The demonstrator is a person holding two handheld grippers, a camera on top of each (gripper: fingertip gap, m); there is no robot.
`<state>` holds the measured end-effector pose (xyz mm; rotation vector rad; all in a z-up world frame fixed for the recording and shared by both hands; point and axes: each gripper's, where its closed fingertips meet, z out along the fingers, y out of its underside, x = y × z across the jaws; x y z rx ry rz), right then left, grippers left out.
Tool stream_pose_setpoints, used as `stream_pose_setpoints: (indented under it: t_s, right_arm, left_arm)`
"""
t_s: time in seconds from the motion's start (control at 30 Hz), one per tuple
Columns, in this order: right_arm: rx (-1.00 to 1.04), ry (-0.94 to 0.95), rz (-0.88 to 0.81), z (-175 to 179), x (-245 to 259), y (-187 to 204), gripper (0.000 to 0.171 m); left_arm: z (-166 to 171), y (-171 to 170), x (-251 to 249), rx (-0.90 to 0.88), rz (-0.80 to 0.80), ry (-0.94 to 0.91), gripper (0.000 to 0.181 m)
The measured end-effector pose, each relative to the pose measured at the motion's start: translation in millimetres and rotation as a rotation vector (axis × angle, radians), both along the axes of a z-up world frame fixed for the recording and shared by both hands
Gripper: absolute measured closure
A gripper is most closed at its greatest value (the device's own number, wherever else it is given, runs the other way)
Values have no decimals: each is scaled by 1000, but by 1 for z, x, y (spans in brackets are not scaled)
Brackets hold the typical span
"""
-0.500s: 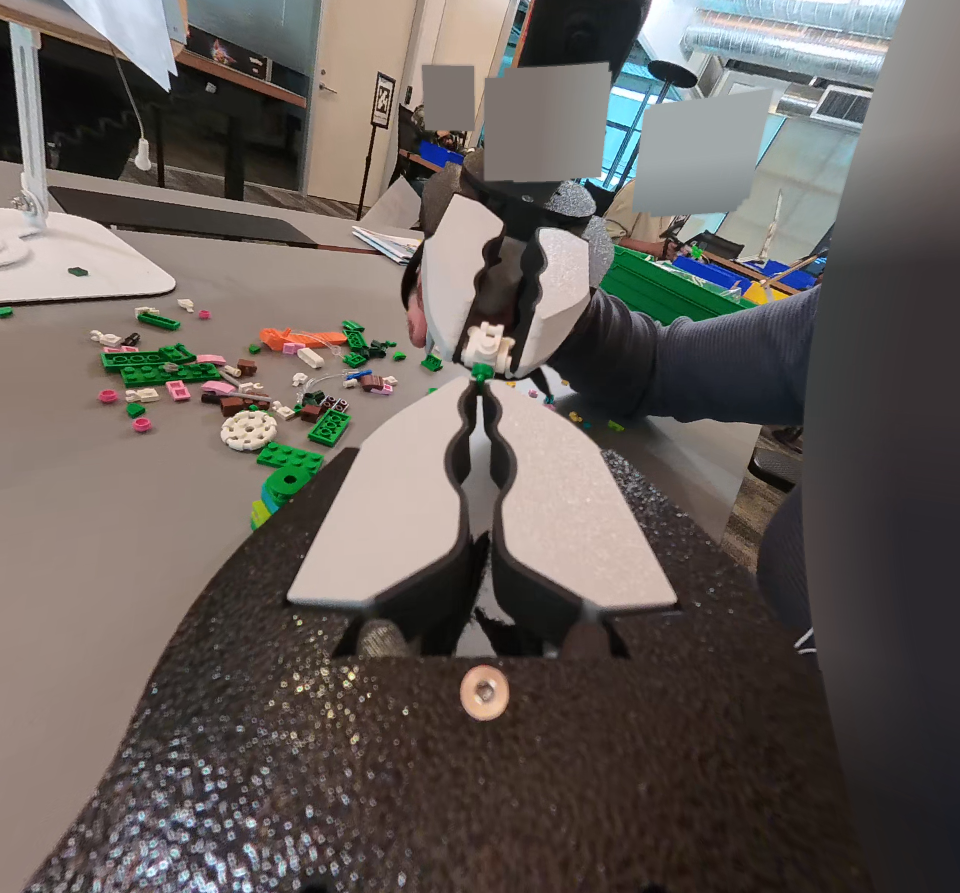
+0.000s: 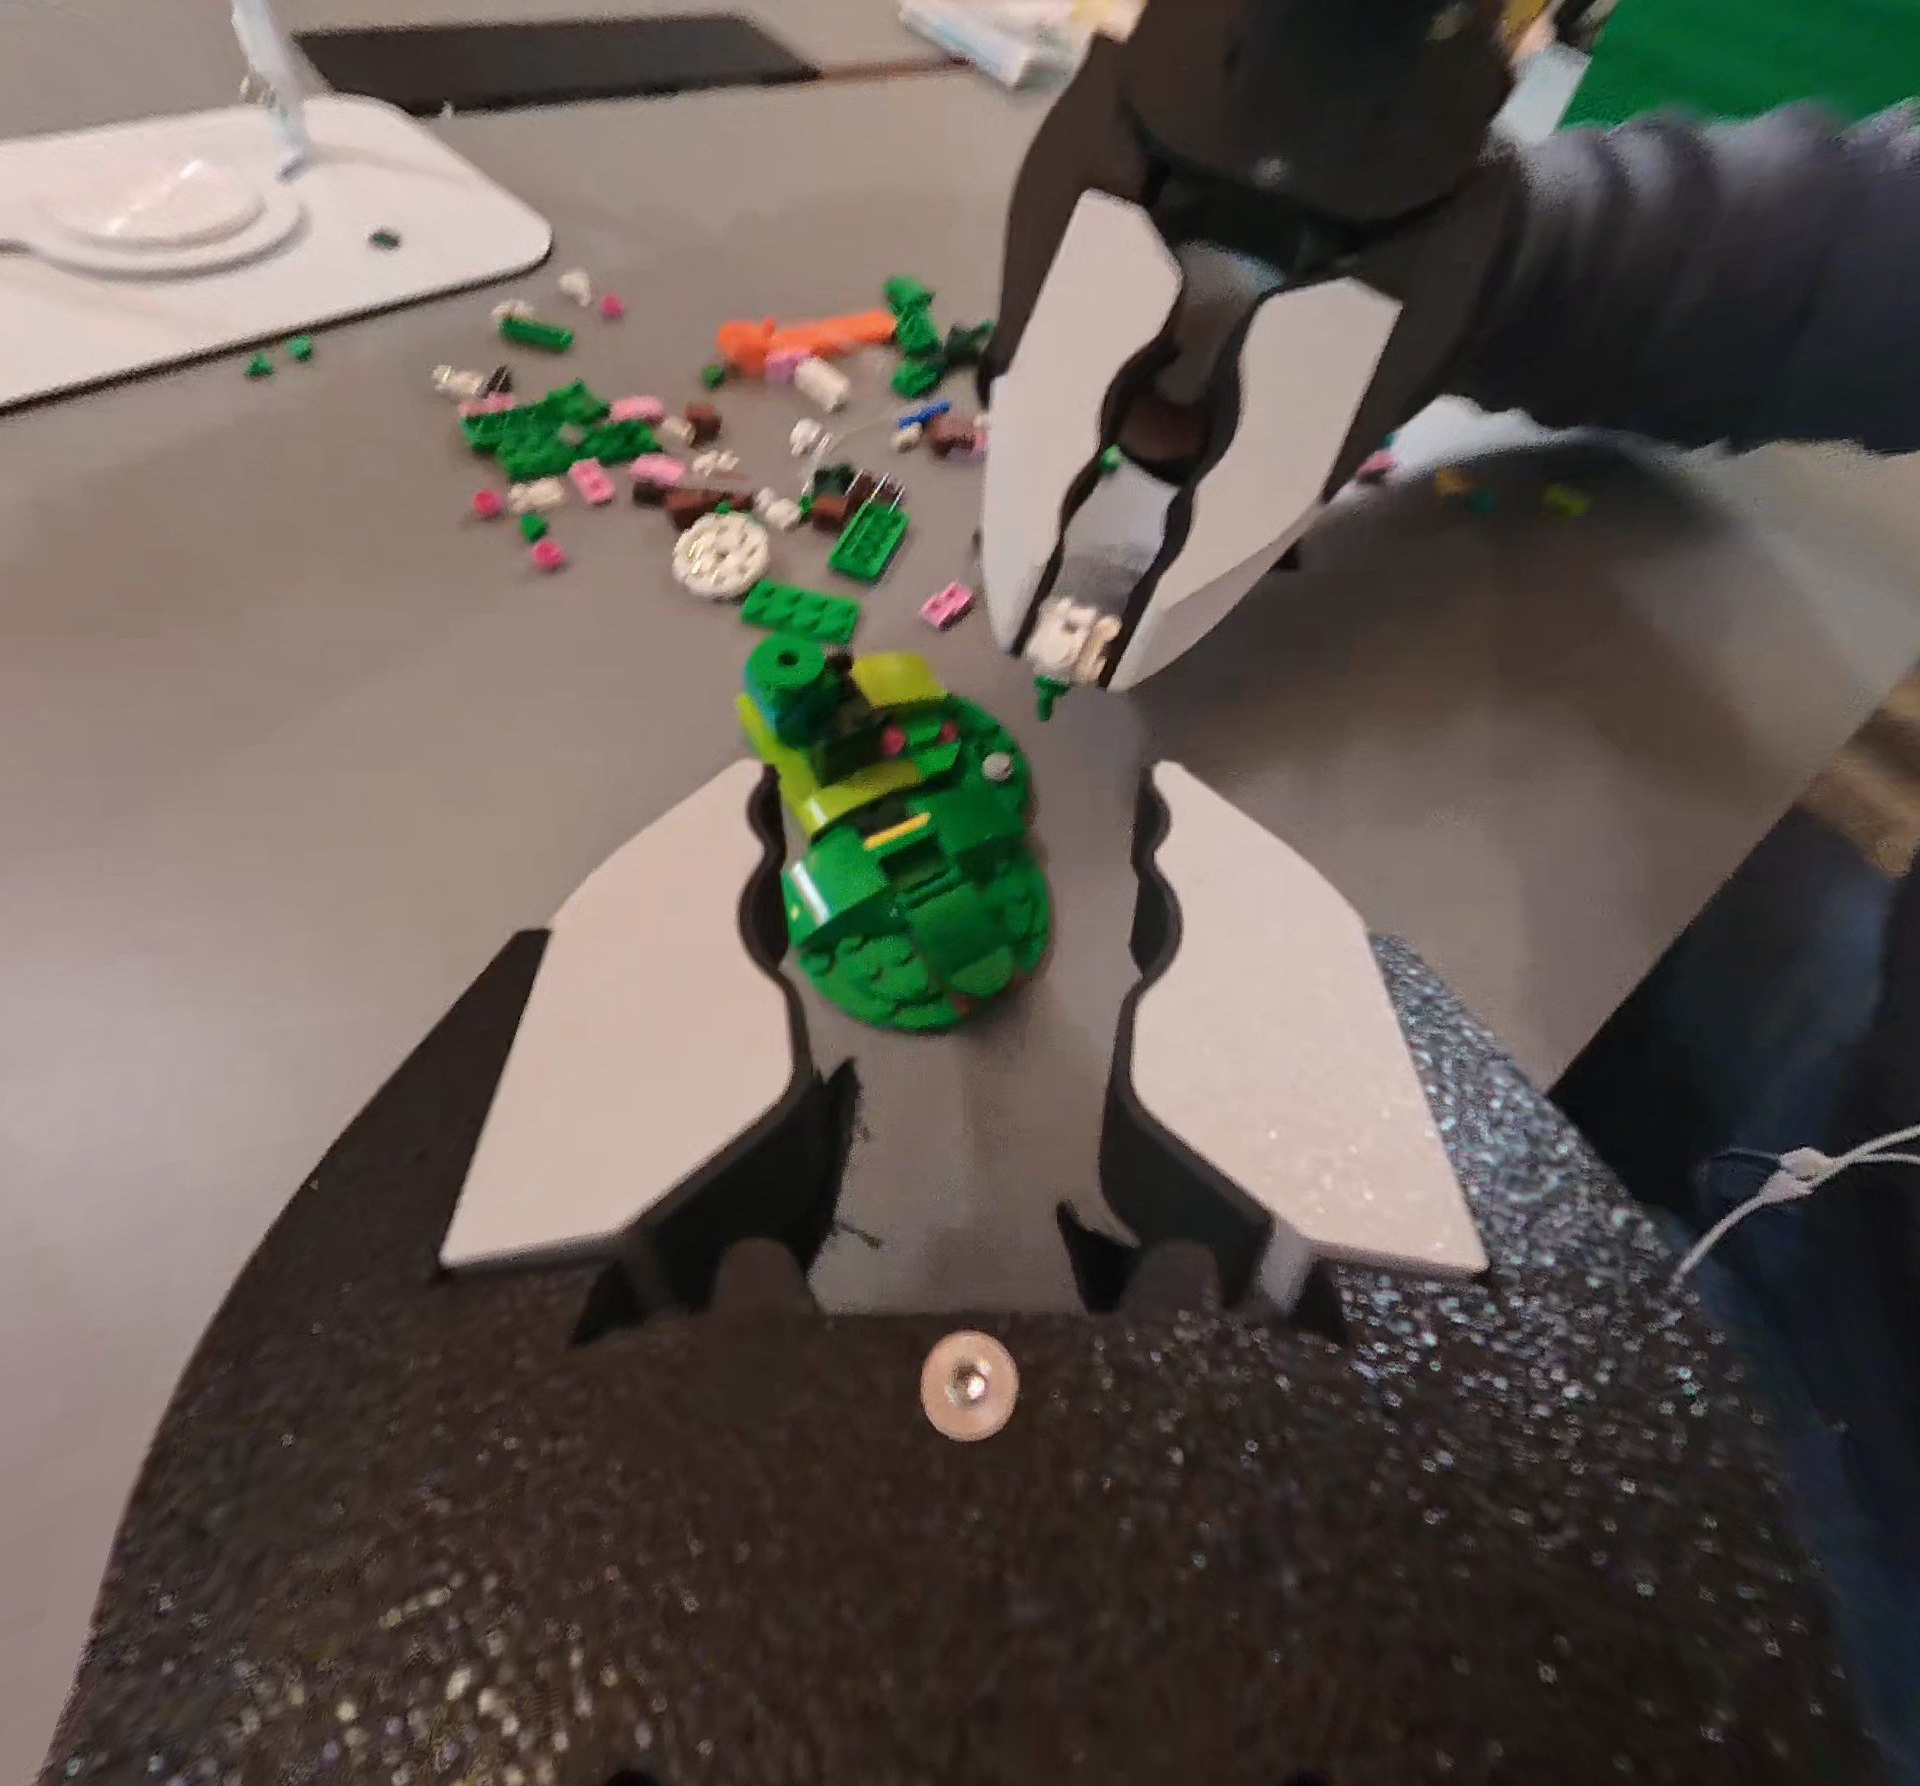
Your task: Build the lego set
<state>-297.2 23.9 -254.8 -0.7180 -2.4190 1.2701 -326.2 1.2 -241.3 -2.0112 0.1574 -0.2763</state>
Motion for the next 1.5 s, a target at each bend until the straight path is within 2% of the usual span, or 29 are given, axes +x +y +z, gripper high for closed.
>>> stream_pose_setpoints:
  t_s: [0.23, 0.5, 1.27, 1.5]
  right_arm:
    - [6, -14, -65, -17, 0, 10, 153]
    - [66, 14, -90, -25, -3, 15, 152]
    - [286, -20, -59, -29, -3, 17, 152]
    - [269, -37, -55, -29, -3, 15, 153]
  left_arm:
    - [-38, 0, -14, -167, 89, 19, 118]
    - [-50, 3, -12, -225, 102, -1, 119]
    - [-53, 7, -5, -239, 87, 57, 122]
    - [-53, 7, -5, -239, 89, 57, 123]
